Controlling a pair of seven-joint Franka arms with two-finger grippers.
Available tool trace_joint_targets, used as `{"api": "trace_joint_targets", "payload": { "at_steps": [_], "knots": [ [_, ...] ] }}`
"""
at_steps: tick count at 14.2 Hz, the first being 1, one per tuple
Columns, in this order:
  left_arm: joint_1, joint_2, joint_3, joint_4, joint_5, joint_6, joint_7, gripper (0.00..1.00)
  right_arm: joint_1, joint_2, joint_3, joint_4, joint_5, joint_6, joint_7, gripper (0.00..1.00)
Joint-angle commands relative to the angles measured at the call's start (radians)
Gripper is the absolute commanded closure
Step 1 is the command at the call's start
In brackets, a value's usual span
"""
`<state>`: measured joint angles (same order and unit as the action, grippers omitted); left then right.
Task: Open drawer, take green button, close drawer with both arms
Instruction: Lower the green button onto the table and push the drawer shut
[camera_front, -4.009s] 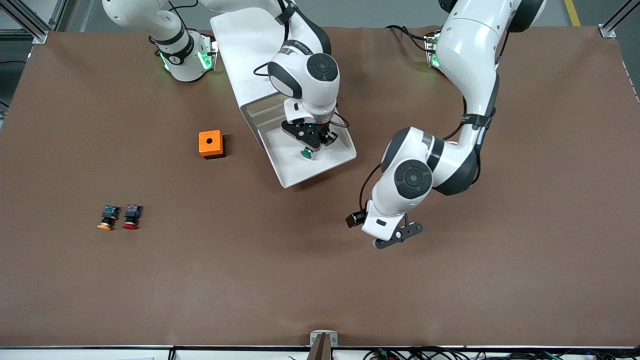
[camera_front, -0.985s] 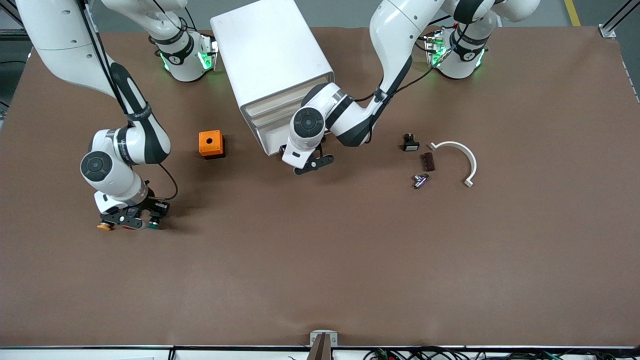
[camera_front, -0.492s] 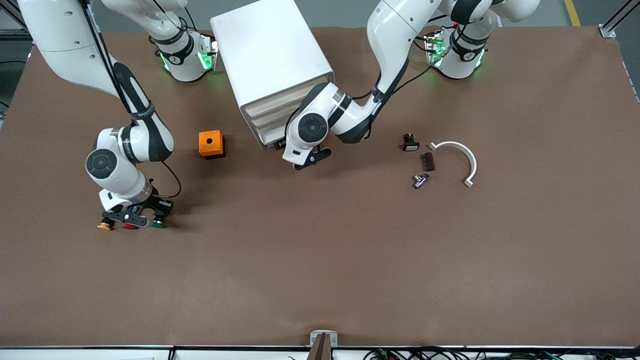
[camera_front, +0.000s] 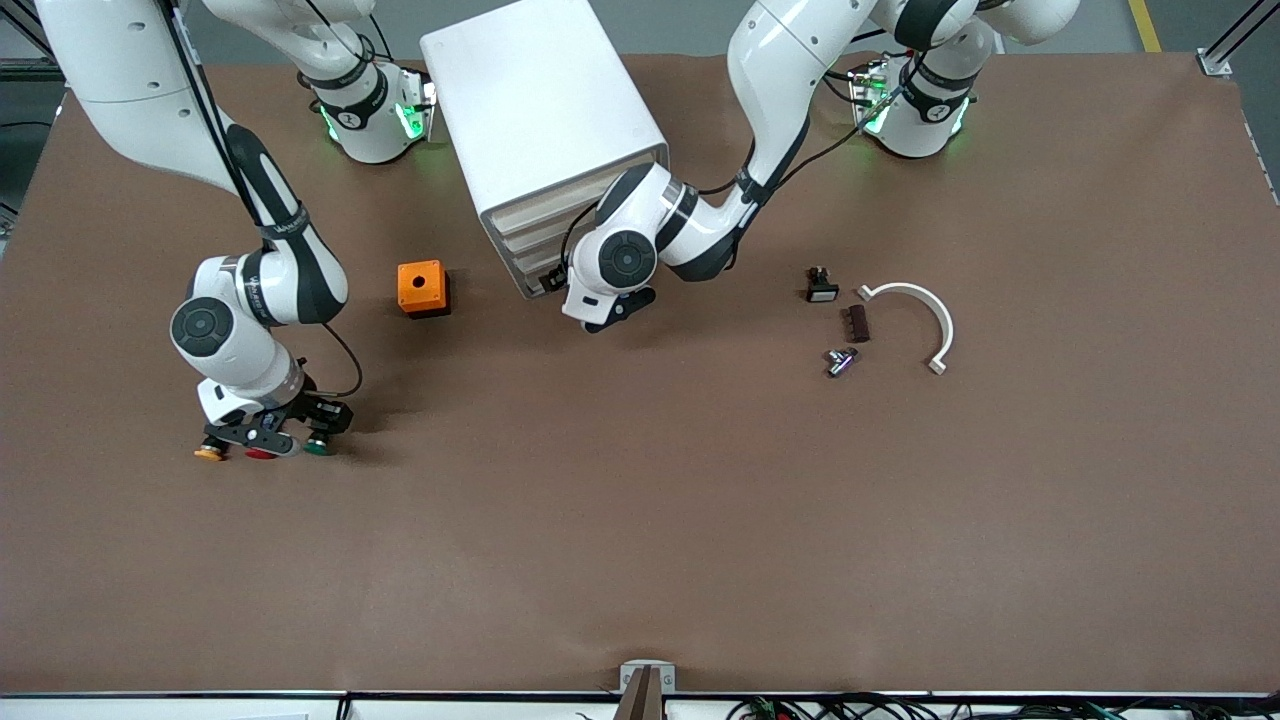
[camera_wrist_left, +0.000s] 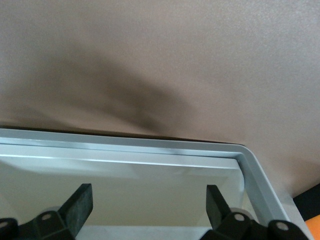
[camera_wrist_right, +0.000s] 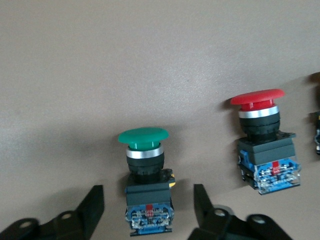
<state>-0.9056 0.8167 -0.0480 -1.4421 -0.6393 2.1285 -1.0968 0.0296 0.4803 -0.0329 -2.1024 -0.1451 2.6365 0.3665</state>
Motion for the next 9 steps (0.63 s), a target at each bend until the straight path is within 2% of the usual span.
{"api": "trace_joint_targets", "payload": {
  "at_steps": [1,6,8,9],
  "knots": [
    [-0.004,0.001,-0.001,0.005,-0.019,0.005,-0.003,0.00,-0.017,-0.023,0.019,0.074,-0.024,-0.151,-0.001,0.00],
    [0.065,-0.025,0.008,0.019,0.004,0.005,0.047,0.00,-0.020,-0.115,0.037,0.102,-0.021,-0.305,-0.137,0.00],
    [0.109,-0.083,0.014,0.017,0.019,0.005,0.073,0.00,-0.025,-0.147,0.036,0.157,-0.001,-0.435,-0.202,0.00],
    [0.141,-0.115,0.014,0.016,0.065,0.004,0.087,0.00,-0.030,-0.158,0.034,0.204,0.027,-0.519,-0.240,0.00]
  ]
}}
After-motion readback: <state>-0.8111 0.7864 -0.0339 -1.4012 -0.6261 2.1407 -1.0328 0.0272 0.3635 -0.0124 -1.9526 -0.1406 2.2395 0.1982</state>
